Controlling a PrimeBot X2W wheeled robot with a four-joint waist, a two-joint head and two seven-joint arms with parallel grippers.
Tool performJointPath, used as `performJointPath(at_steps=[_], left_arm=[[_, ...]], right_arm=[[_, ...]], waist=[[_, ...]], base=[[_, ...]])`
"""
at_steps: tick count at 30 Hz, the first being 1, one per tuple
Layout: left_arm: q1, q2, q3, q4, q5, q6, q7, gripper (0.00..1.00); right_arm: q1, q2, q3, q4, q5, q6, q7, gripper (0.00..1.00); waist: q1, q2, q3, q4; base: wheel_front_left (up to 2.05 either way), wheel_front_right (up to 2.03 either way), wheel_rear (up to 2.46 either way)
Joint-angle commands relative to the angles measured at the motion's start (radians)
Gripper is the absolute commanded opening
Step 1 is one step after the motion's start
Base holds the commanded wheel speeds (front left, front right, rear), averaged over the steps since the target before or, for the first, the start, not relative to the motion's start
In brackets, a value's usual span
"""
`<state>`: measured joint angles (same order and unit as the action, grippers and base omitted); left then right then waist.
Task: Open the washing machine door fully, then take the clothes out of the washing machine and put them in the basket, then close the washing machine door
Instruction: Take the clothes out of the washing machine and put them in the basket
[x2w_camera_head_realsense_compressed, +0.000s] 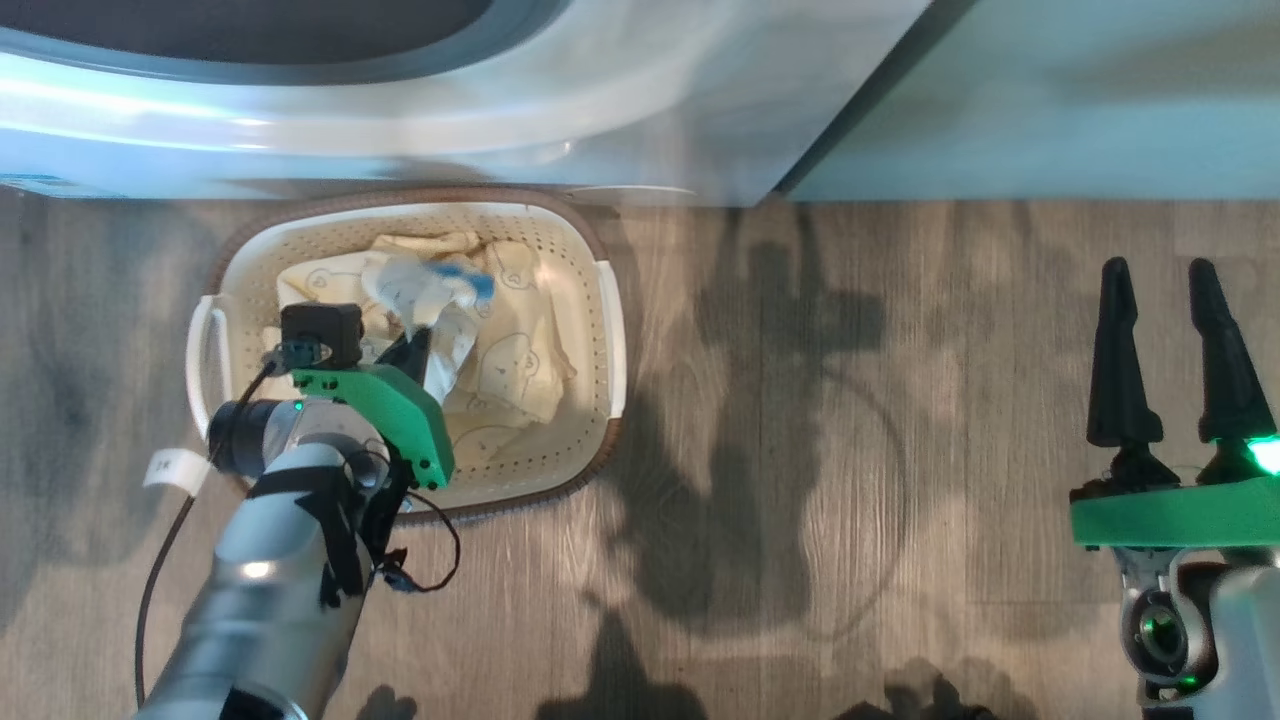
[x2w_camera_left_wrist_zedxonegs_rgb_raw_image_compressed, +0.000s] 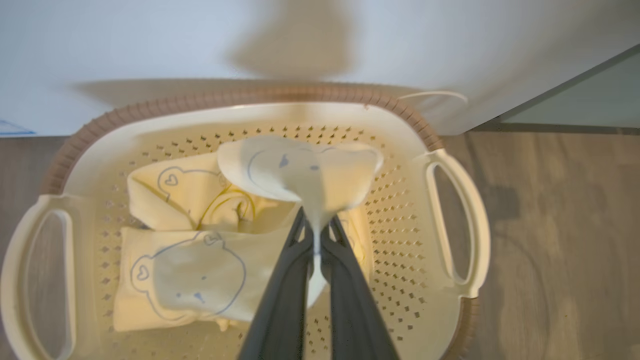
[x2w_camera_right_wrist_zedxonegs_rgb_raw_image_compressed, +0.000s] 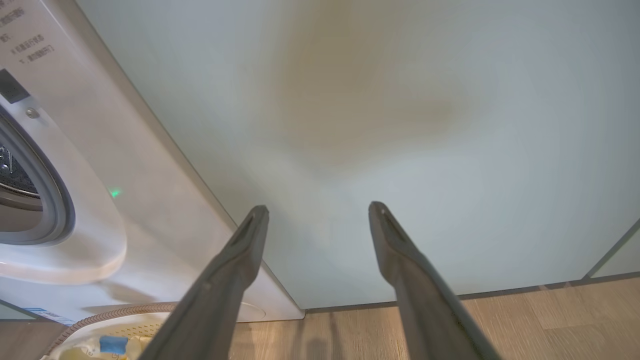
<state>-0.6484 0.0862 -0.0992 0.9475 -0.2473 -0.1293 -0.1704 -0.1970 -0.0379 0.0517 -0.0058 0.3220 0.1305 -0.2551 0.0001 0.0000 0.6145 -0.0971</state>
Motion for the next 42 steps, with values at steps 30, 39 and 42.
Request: performJointPath(at_steps=[30,39,42], left_arm=[[0.178,-0.012,0.059,-0.272,-0.028,0.006,-0.091,1.00],[0.361,-0.028,0.082,-0.565,0.007,0.028,-0.091,1.00],[0.411,-0.028,0.083,-0.635,0.020,0.031,-0.091,1.00]], right_arm=[[0.090,-0.012,-0.022,-0.016,-0.082,0.000,-0.007,1.00],[0.174,-0.012,-0.017,0.000,-0.103,0.000,-0.007,1.00],[0.189,-0.012,-0.004,0.006,-0.101,0.000,-0.007,1.00]], waist=[[-0.0001,0.0000,-0.209,0.122],[-0.0001,0.0000,-0.365,0.169],[-0.0001,0.0000,-0.411,0.174]], base=[[0.00,0.00,0.00],[0.00,0.00,0.00],[0.00,0.00,0.00]])
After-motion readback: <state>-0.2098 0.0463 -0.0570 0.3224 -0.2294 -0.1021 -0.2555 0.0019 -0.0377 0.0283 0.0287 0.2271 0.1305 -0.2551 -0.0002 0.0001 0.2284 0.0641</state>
